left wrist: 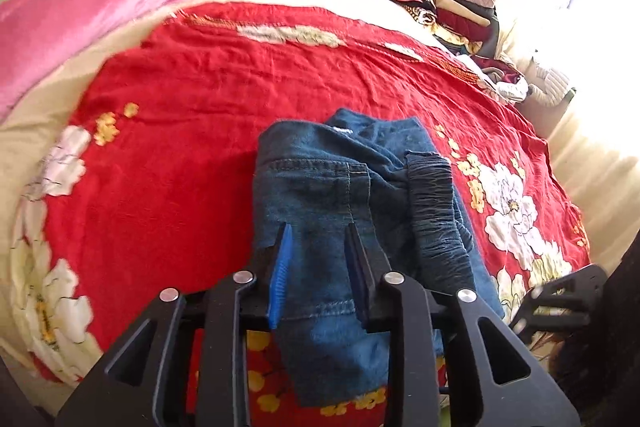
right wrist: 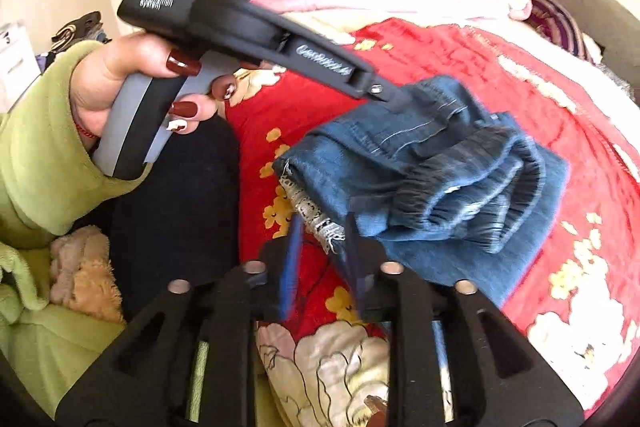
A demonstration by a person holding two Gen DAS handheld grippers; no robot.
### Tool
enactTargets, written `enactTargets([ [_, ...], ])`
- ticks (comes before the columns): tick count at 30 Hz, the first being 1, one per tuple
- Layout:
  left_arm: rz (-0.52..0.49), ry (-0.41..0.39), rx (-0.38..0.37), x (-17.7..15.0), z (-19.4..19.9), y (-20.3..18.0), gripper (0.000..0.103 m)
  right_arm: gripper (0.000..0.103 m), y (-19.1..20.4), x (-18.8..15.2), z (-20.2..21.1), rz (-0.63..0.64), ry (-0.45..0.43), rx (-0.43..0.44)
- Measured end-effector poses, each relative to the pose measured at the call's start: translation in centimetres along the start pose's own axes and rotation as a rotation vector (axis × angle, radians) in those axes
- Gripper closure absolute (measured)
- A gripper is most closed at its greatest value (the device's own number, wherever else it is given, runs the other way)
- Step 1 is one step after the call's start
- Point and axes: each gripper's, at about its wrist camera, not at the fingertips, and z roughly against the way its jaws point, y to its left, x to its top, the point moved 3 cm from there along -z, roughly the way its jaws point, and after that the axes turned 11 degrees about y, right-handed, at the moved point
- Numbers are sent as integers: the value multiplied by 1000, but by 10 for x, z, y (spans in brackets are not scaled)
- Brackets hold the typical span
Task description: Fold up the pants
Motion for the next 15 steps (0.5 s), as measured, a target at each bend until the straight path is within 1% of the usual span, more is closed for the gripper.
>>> enactTargets([
  [1,-1,-13,12,-1,6,0,73,74,0,-1,4,-6,-7,-9],
  [3,4,-30,14,-2,14,1,70,74,-2,-2,15,-25,-22,-30],
  [8,7,-69,20,-6,37,1,58,67,-11,-7,36,-70,-65,-81],
  [9,6,-76,22,-7,40,-1,57,65,-10,-11,43,-81,-77,-91],
  [12,-2,-96,21,-10,51,-6,52,60,-24,-6,55,-125,-118,-123],
  [14,-11,-107,27,-12,56,-11,48,54,-30,-5,65,-154,-149,-138],
  [15,-14,-112,29,-14,58,-13,47,50,-34,-3,70,-166,-159,-151],
])
